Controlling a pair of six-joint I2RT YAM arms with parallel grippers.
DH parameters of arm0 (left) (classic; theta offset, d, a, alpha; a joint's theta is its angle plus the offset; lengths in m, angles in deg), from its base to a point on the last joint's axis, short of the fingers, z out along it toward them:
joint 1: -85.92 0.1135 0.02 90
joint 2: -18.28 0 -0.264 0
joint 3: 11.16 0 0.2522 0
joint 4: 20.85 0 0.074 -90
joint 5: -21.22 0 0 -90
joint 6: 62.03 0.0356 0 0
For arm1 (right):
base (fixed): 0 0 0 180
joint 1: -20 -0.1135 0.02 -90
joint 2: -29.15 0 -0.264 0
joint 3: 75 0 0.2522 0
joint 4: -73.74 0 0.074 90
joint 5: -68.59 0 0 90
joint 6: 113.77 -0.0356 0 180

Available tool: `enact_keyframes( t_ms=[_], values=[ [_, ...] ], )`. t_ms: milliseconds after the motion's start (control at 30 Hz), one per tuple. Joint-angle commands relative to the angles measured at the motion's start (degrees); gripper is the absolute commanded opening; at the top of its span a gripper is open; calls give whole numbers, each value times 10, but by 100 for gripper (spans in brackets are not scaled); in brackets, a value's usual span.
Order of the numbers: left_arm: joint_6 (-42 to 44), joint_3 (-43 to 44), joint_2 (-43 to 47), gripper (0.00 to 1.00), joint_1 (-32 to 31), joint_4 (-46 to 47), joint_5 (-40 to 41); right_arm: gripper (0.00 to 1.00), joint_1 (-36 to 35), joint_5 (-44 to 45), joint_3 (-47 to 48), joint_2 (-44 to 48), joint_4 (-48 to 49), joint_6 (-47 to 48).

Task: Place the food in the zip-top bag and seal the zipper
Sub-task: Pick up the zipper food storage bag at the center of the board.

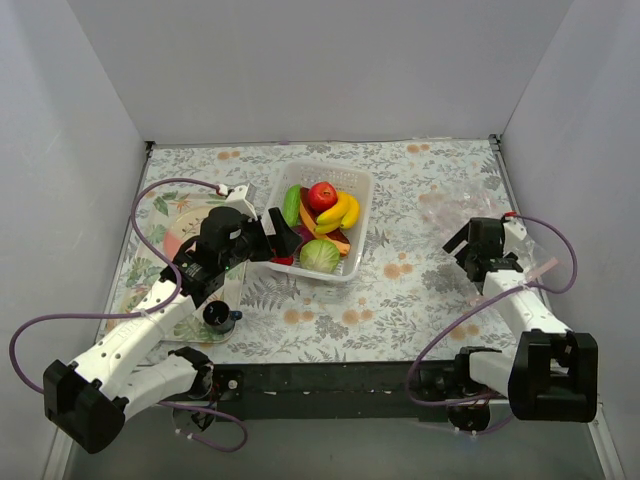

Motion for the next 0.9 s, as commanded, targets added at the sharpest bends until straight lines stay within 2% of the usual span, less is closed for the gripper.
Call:
enact_keyframes(
  t_ms=[0, 133, 233, 333, 367, 400, 500, 567, 667, 733, 833, 867],
  values=[
    [6, -2, 12, 98, 0, 2, -7, 98, 45, -23, 1, -40, 75, 16],
    [7, 0, 11, 98, 0, 0, -8, 95, 55, 6, 27, -100, 91, 24],
    [7, 1, 11, 98, 0, -1, -5, 87, 55, -8, 43, -142, 101, 19],
    [7, 6, 10, 98, 0, -6, -3, 63, 55, -37, 54, -170, 128, 10],
    [7, 8, 11, 98, 0, -7, -3, 46, 55, -49, 64, -176, 137, 9],
    [7, 8, 11, 98, 0, -8, -2, 37, 52, -62, 72, -187, 137, 3],
    [7, 8, 13, 98, 0, -8, 1, 15, 21, -93, 100, -198, 148, -14],
    [8, 8, 12, 98, 0, -8, 5, 8, -18, -81, 125, -203, 142, -27],
    [10, 15, 6, 98, -1, -10, 7, 8, -76, -65, 197, -231, 114, -30],
    [13, 22, 0, 98, 0, -15, 5, 10, -99, -46, 241, -236, 56, -24],
    [15, 28, -1, 98, 0, -20, -9, 44, -92, -3, 213, -189, 15, -21],
    [15, 27, -1, 98, -1, -20, -18, 60, -85, 4, 183, -137, 19, -22]
  ],
)
